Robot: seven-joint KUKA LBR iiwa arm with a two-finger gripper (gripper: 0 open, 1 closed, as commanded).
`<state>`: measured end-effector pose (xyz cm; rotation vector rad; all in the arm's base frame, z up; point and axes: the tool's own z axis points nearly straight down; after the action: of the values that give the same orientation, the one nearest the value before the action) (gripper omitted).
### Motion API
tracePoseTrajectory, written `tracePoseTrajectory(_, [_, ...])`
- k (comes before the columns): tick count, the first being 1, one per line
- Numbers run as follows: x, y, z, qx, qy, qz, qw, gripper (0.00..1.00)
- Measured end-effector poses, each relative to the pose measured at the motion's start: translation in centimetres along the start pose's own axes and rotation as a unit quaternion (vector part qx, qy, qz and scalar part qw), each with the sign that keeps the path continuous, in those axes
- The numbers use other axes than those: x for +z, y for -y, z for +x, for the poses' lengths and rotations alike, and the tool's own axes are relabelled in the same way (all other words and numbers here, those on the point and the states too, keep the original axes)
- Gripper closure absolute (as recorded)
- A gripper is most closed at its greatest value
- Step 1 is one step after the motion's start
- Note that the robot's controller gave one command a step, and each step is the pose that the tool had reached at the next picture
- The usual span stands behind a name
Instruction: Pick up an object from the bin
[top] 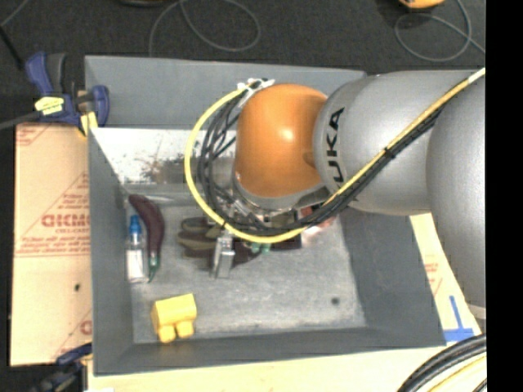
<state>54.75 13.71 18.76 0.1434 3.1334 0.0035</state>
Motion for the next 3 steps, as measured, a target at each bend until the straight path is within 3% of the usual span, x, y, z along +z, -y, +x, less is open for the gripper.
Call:
tracePoseTrajectory(1, [6.3,1.7,-2.6,0.163,-0.0005,0.000,0.9866,0.00])
tracePoseTrajectory(2, [9.0,3.7,-3.5,0.220,-0.0020,0.001,0.9756,0.00])
tracePoseTrajectory(3, [10.0,4.3,-3.3,0.072,-0.0004,0.001,0.9974,0.00])
